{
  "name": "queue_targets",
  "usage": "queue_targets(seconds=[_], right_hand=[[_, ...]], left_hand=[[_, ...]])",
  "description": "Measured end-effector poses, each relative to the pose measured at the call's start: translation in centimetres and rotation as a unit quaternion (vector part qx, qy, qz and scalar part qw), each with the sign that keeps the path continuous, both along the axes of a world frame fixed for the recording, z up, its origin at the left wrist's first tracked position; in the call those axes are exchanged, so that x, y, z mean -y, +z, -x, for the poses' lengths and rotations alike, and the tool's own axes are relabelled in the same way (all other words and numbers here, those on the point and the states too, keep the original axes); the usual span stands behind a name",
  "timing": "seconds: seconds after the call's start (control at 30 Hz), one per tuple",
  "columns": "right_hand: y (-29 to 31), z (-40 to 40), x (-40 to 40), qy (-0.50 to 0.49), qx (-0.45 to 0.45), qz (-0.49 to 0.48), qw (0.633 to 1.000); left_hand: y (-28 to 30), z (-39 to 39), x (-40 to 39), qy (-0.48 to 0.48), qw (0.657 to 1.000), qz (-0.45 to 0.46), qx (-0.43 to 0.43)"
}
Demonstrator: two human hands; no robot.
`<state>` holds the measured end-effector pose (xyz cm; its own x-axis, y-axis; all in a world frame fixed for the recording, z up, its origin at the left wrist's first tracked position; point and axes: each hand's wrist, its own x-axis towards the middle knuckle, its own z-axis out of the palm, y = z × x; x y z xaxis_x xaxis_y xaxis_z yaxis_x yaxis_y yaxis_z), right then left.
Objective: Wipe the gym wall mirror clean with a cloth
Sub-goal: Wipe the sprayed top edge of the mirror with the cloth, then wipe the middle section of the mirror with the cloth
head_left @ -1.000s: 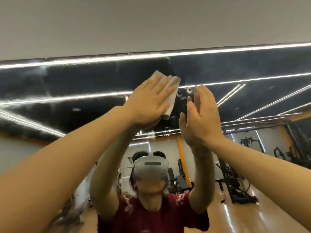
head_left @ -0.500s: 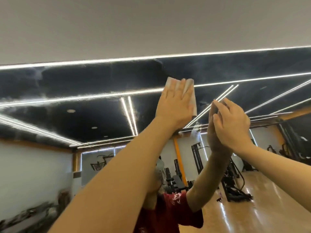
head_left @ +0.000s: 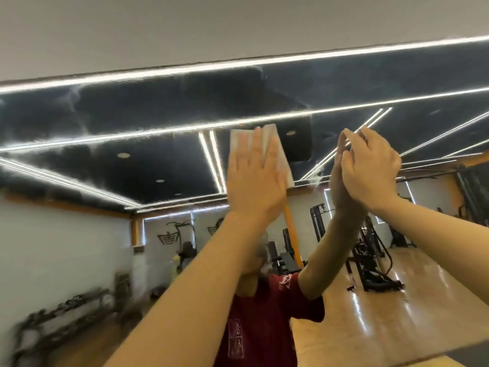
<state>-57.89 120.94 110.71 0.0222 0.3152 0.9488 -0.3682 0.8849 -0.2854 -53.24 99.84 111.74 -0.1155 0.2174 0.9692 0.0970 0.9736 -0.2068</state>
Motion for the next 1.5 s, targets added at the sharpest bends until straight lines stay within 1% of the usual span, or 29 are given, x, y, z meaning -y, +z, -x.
queue_targets(seconds=[0.07, 0.1, 0.13, 0.17, 0.2, 0.23, 0.3, 0.37, 0.43, 0.5, 0.53, 0.6, 0.7, 0.73, 0.77, 0.8, 0.9, 0.97, 1.03, 1.13, 1.23, 1.3, 1.37, 1.43, 1.5], right_hand=[[-0.1, 0.3, -0.2, 0.001, -0.003, 0.001, 1.0], [-0.1, 0.3, -0.3, -0.003, 0.003, -0.004, 1.0], [-0.1, 0.3, -0.3, -0.003, 0.005, -0.005, 1.0], [0.0, 0.2, -0.3, 0.0, 0.003, 0.0, 1.0], [0.0, 0.3, -0.3, 0.005, 0.0, 0.004, 1.0], [0.1, 0.2, -0.3, 0.007, 0.005, 0.004, 1.0], [0.1, 0.1, -0.3, 0.015, 0.032, -0.004, 0.999], [0.2, -0.3, -0.4, 0.01, 0.049, -0.012, 0.999], [0.3, -0.8, -0.5, 0.01, 0.06, -0.012, 0.998], [0.3, -1.1, -0.4, 0.013, 0.062, -0.012, 0.998], [0.2, -1.1, -0.3, 0.013, 0.061, -0.012, 0.998], [0.1, -1.2, -0.3, 0.013, 0.062, -0.013, 0.998], [-0.1, -1.1, -0.1, 0.015, 0.067, -0.009, 0.998], [0.0, -1.1, -0.1, 0.015, 0.069, -0.007, 0.997], [0.0, -1.2, -0.1, 0.016, 0.072, -0.007, 0.997], [0.0, -1.4, 0.0, 0.019, 0.072, -0.005, 0.997], [-0.6, -2.6, 1.4, 0.056, 0.039, -0.001, 0.998], [-1.9, -3.8, 3.8, 0.098, 0.005, -0.028, 0.995], [-4.2, -4.9, 7.2, 0.147, -0.014, -0.065, 0.987], [-8.3, -6.4, 12.2, 0.23, -0.022, -0.112, 0.966], [-11.9, -7.7, 15.8, 0.302, -0.042, -0.139, 0.942], [-13.7, -8.4, 17.6, 0.343, -0.028, -0.143, 0.928], [-15.0, -8.9, 18.9, 0.356, -0.012, -0.136, 0.924], [-15.7, -9.3, 19.8, 0.364, -0.004, -0.129, 0.922], [-16.3, -9.6, 20.3, 0.369, 0.002, -0.122, 0.921]], left_hand=[[-2.0, 0.6, -1.4, -0.012, 0.996, 0.087, 0.033], [-3.3, 1.4, -1.6, 0.006, 0.992, 0.118, 0.039], [-3.5, 1.1, -0.5, 0.006, 0.99, 0.138, 0.035], [-3.0, 1.1, 1.3, 0.013, 0.99, 0.136, 0.025], [-2.5, 0.8, 3.4, 0.017, 0.993, 0.119, 0.019], [-2.4, 0.3, 5.6, 0.015, 0.997, 0.078, 0.021], [-3.4, -0.5, 9.5, 0.016, 1.0, -0.006, 0.009], [-4.4, -1.1, 12.1, 0.028, 0.997, -0.067, -0.006], [-5.3, -0.9, 11.9, 0.028, 0.992, -0.126, -0.009], [-6.2, -0.7, 9.9, 0.013, 0.988, -0.153, -0.003], [-7.0, -0.7, 8.6, 0.006, 0.991, -0.136, 0.001], [-9.1, -0.2, 6.7, -0.005, 0.998, -0.053, 0.014], [-11.1, -0.4, 7.4, 0.005, 0.996, 0.073, 0.055], [-11.0, -0.6, 8.9, 0.009, 0.994, 0.086, 0.06], [-10.8, -1.0, 10.6, 0.014, 0.996, 0.072, 0.059], [-10.6, -1.5, 12.4, 0.02, 0.998, 0.037, 0.053], [-9.7, -2.5, 15.9, 0.048, 0.995, -0.082, 0.04], [-9.4, -2.2, 15.0, 0.048, 0.991, -0.117, 0.031], [-9.7, -1.9, 12.8, 0.03, 0.993, -0.104, 0.04], [-11.8, -1.8, 10.7, 0.016, 0.997, -0.03, 0.072], [-12.5, -2.8, 11.6, 0.002, 0.995, 0.008, 0.102], [-12.2, -3.8, 13.0, 0.007, 0.993, 0.04, 0.113], [-12.2, -4.5, 14.6, 0.028, 0.991, 0.068, 0.108], [-12.7, -5.1, 17.3, 0.039, 0.992, 0.064, 0.104], [-13.2, -5.9, 21.5, 0.039, 0.994, 0.002, 0.105]])
